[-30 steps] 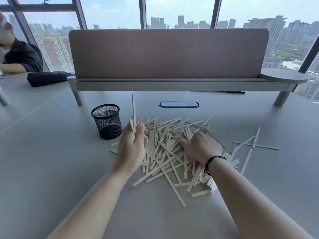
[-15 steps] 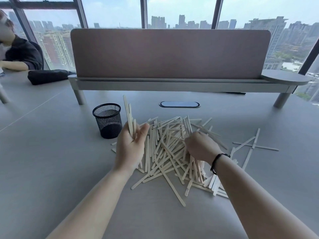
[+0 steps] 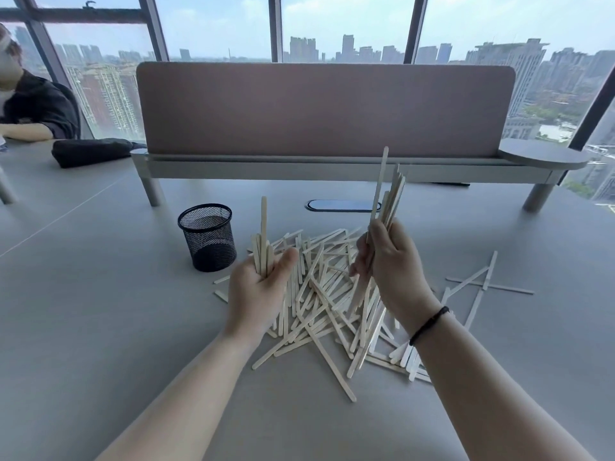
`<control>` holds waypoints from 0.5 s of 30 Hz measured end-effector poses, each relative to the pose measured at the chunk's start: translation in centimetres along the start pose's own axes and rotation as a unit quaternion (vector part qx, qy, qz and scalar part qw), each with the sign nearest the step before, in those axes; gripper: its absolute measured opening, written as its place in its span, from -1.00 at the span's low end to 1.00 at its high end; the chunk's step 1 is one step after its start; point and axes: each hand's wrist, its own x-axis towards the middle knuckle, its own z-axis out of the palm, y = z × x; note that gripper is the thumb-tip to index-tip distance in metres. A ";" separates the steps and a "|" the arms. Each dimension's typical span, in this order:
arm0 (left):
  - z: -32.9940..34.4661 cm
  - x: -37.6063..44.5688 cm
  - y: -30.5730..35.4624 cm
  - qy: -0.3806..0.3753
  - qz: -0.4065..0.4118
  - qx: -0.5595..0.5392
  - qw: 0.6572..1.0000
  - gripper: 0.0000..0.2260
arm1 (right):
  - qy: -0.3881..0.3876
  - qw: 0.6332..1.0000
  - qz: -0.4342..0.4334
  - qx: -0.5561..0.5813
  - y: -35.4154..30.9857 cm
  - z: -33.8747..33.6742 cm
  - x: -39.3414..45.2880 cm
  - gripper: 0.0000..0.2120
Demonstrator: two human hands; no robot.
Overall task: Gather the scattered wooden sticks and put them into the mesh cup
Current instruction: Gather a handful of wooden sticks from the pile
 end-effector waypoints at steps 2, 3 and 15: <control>0.1 -0.2 0.2 0.009 0.003 0.001 1.000 -0.34 | 0.008 0.999 -0.037 -0.005 0.2 0.7 -0.4 -0.76; 0.2 -0.2 0.3 0.014 0.001 0.001 1.000 -0.36 | 0.007 0.998 -0.052 -0.020 0.7 1.0 -0.7 -0.76; 1.0 -0.9 1.1 0.036 -0.001 0.008 0.999 -0.46 | -0.057 0.993 -0.083 -0.068 3.2 2.4 -2.0 -0.65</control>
